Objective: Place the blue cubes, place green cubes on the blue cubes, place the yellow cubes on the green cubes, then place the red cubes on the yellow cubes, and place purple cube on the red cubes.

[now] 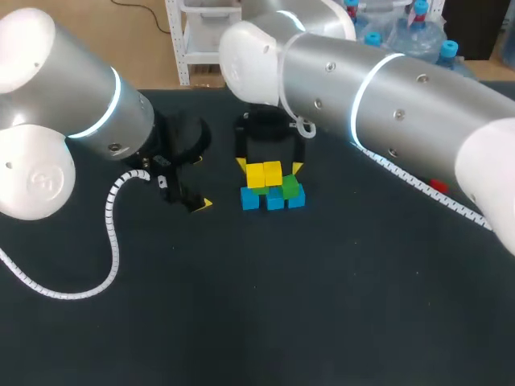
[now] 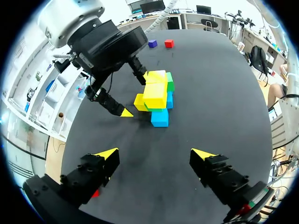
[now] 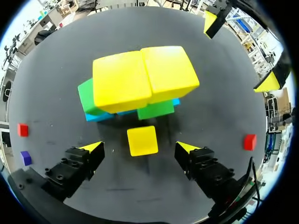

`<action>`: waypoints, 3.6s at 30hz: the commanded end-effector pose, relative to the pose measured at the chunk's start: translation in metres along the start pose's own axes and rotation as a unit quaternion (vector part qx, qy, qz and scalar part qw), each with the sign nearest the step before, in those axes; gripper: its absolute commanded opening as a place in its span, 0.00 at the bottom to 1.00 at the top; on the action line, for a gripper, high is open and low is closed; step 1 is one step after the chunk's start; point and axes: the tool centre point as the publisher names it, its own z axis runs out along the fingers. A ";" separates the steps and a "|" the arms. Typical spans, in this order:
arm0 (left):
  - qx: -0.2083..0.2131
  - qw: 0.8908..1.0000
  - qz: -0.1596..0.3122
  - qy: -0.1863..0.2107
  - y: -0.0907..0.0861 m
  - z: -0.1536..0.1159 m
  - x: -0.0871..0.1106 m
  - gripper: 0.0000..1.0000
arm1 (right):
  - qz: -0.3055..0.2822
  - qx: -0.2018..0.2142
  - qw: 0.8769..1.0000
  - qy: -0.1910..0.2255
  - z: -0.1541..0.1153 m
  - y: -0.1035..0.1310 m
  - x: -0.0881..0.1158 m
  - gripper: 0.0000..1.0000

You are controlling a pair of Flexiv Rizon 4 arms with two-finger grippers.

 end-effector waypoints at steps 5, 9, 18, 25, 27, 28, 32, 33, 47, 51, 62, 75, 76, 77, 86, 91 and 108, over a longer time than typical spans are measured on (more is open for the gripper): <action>0.002 1.000 0.002 -0.003 0.001 0.000 0.001 1.00 | -0.006 -0.004 0.998 -0.064 0.002 -0.010 0.005 1.00; 0.002 1.000 0.002 -0.003 0.001 0.000 0.001 1.00 | -0.011 -0.007 0.998 -0.067 0.005 -0.012 0.003 1.00; 0.002 1.000 0.002 -0.003 0.001 0.000 0.001 1.00 | 0.001 -0.011 0.997 -0.072 0.008 -0.007 0.005 0.22; 0.002 1.000 0.002 -0.003 0.001 0.000 0.001 1.00 | 0.010 -0.010 0.998 -0.067 0.006 -0.002 0.005 0.09; 0.002 1.000 0.002 -0.003 0.001 0.000 0.001 1.00 | 0.011 -0.007 0.998 -0.064 0.004 -0.001 0.004 0.00; 0.002 1.000 0.002 -0.003 0.001 0.000 0.001 1.00 | 0.011 -0.006 0.998 -0.064 0.004 -0.001 0.004 0.00; 0.002 1.000 0.002 -0.003 0.001 0.000 0.001 1.00 | 0.012 -0.006 0.998 -0.061 0.004 0.001 0.003 0.00; 0.002 1.000 0.002 -0.003 0.001 0.000 0.001 1.00 | 0.014 -0.007 0.998 -0.060 0.003 0.002 0.003 0.00; 0.002 1.000 0.002 -0.003 0.001 0.000 0.001 1.00 | 0.120 0.012 0.993 -0.021 -0.017 0.026 0.023 0.00; 0.002 1.000 0.002 -0.003 0.001 0.000 0.001 1.00 | 0.180 0.015 0.984 -0.010 -0.024 0.035 0.030 0.00; 0.002 1.000 0.002 -0.003 0.001 0.000 0.001 1.00 | 0.408 0.016 0.913 0.012 -0.040 0.088 0.015 0.00; 0.002 1.000 0.002 -0.003 0.001 0.000 0.001 1.00 | 0.555 -0.013 0.832 0.015 -0.013 0.130 -0.042 0.00; 0.002 1.000 0.002 -0.003 0.001 0.000 0.001 1.00 | 0.560 -0.009 0.828 0.014 -0.011 0.132 -0.046 0.00; 0.002 1.000 0.002 -0.003 0.001 0.000 0.001 1.00 | 0.566 -0.007 0.824 0.011 -0.009 0.133 -0.048 0.00; 0.002 1.000 0.002 -0.003 0.001 0.000 0.001 1.00 | 0.590 -0.008 0.807 -0.005 0.007 0.132 -0.068 0.00; 0.002 1.000 0.002 -0.003 0.001 0.000 0.001 1.00 | 0.601 -0.002 0.799 -0.015 0.012 0.133 -0.074 0.75; 0.002 1.000 0.002 -0.003 0.001 0.000 0.001 1.00 | 0.585 0.109 0.804 -0.003 -0.038 0.116 -0.071 0.00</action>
